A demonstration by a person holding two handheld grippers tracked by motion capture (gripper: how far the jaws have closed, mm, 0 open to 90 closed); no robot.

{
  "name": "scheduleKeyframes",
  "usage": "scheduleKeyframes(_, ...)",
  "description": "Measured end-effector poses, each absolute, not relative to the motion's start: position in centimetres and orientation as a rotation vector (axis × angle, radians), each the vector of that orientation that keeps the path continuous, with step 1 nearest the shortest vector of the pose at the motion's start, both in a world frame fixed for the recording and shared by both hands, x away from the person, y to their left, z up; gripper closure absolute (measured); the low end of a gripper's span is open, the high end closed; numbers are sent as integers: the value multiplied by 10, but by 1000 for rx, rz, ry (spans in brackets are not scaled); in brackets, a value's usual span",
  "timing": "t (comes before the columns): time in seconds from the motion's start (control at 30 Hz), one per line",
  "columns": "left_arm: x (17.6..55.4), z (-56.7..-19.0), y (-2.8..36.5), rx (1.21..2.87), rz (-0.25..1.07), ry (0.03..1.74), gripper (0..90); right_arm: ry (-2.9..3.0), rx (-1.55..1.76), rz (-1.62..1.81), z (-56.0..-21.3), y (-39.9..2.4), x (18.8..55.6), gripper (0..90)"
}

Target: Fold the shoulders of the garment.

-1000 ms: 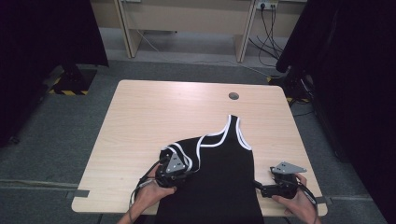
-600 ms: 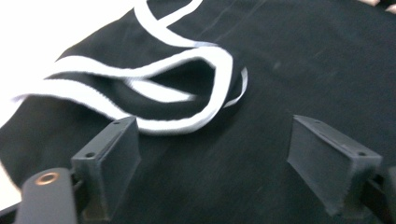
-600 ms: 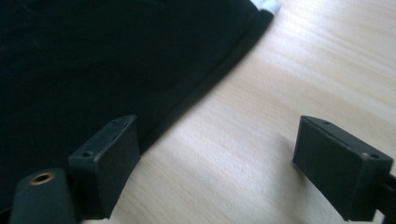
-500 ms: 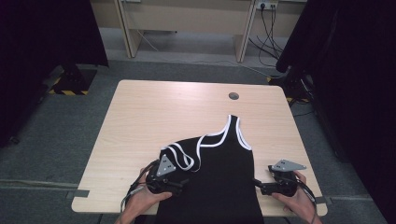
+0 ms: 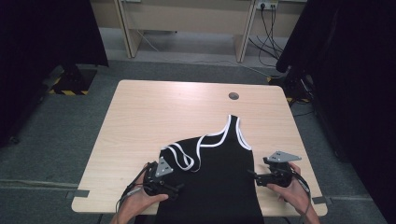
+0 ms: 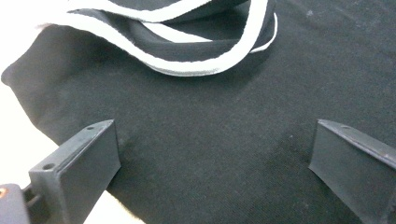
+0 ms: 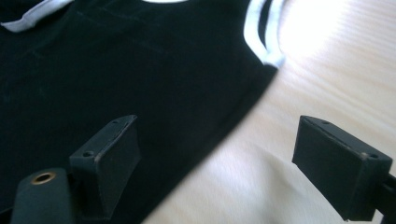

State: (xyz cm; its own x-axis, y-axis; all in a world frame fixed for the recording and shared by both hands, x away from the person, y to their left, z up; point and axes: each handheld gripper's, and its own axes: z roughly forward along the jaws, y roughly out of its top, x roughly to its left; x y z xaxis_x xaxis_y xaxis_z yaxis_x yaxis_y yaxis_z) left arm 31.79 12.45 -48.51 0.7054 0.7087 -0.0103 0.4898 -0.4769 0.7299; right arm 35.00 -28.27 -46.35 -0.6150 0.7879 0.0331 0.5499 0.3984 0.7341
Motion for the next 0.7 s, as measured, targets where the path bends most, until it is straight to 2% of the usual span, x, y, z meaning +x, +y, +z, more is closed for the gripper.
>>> scheduleKeyframes(0.3, 318, -485, 124, 2175, 375, 905, 7, 2349, 1182, 946, -472, -268, 374, 175)
scheduleKeyframes(0.7, 321, -485, 118, 2182, 368, 901, 0, 2309, 1238, 947, -476, -281, 365, 164)
